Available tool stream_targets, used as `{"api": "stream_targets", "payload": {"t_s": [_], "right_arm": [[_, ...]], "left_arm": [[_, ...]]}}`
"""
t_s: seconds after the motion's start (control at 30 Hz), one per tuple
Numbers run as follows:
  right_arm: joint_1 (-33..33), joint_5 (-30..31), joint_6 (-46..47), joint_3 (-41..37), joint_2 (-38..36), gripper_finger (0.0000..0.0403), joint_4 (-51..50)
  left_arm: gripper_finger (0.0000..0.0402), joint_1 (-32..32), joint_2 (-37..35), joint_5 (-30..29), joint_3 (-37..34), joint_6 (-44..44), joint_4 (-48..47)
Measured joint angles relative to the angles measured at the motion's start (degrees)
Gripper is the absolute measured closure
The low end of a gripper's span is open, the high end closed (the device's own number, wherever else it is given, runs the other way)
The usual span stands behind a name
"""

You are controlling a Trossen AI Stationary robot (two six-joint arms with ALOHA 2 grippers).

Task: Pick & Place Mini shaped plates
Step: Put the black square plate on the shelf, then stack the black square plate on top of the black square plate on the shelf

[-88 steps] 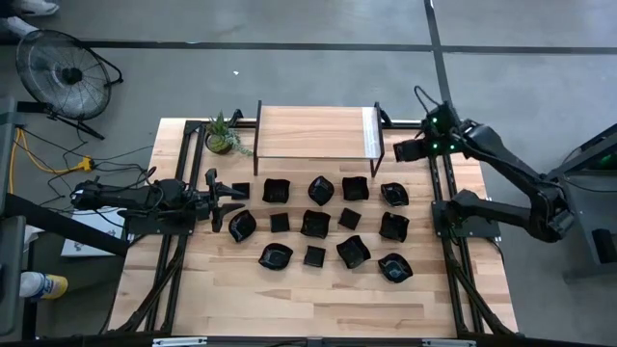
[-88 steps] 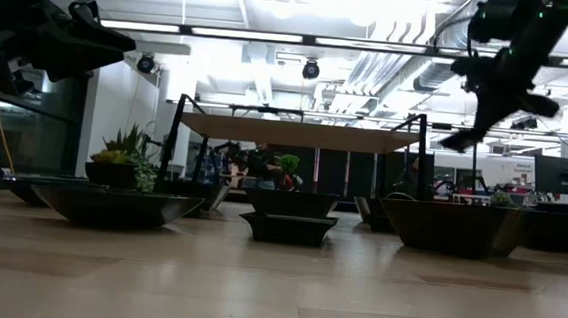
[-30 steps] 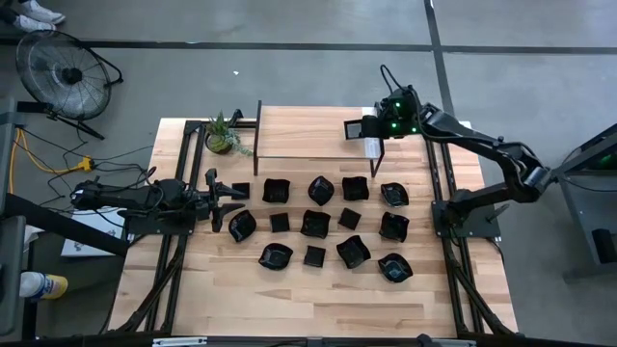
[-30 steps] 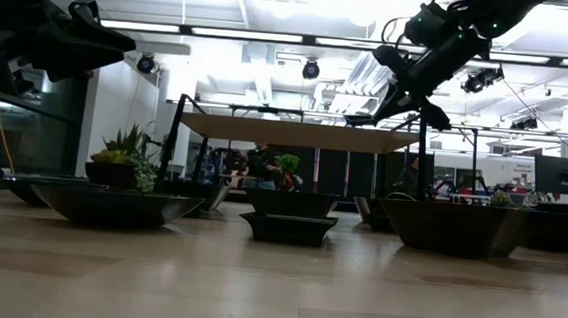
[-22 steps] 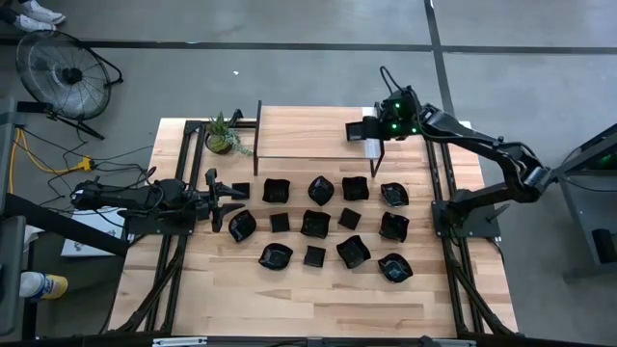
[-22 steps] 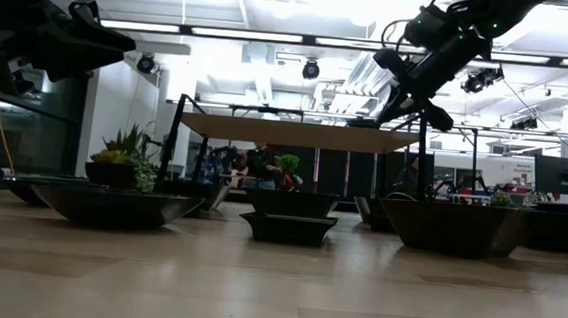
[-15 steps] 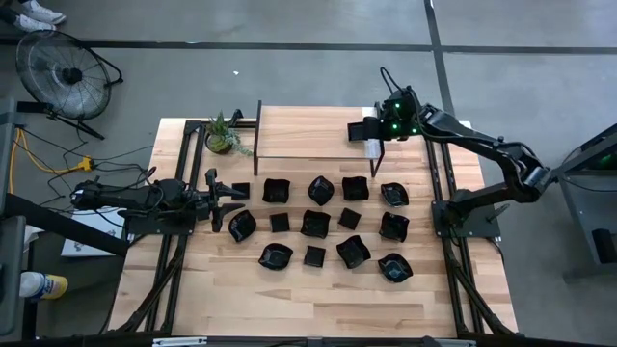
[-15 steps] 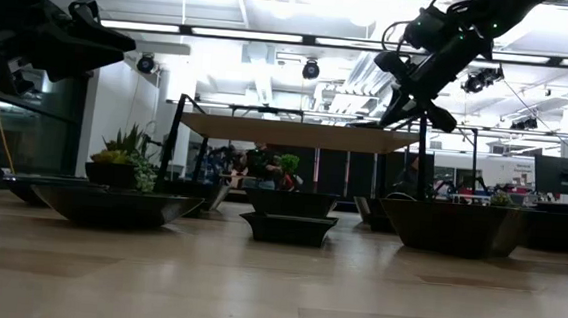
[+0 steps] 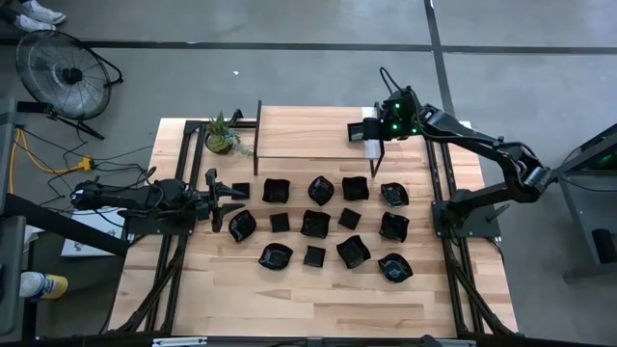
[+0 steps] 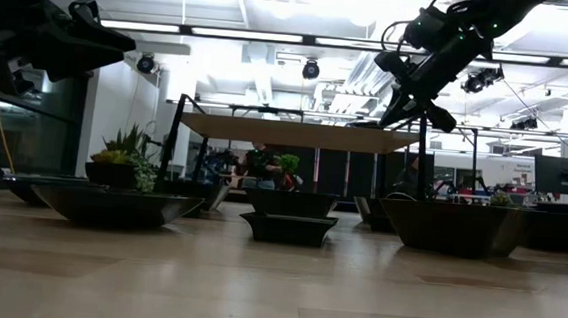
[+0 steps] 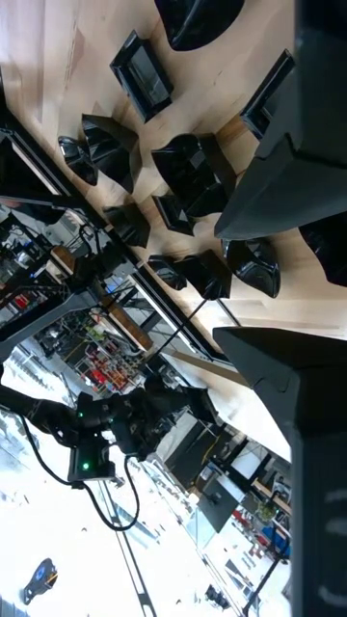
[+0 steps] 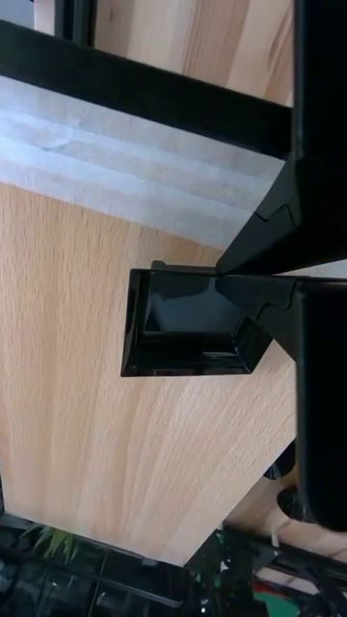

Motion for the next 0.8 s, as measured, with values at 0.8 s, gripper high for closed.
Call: {"api": "stream_targets", "payload": {"t_s": [0.8], "right_arm": [[0.0, -0.5, -3.6, 0.2, -0.1, 0.0285, 1.2]], "left_arm": [[0.0247, 0.0, 0.0, 0.0, 0.0, 0.0, 0.0]]}}
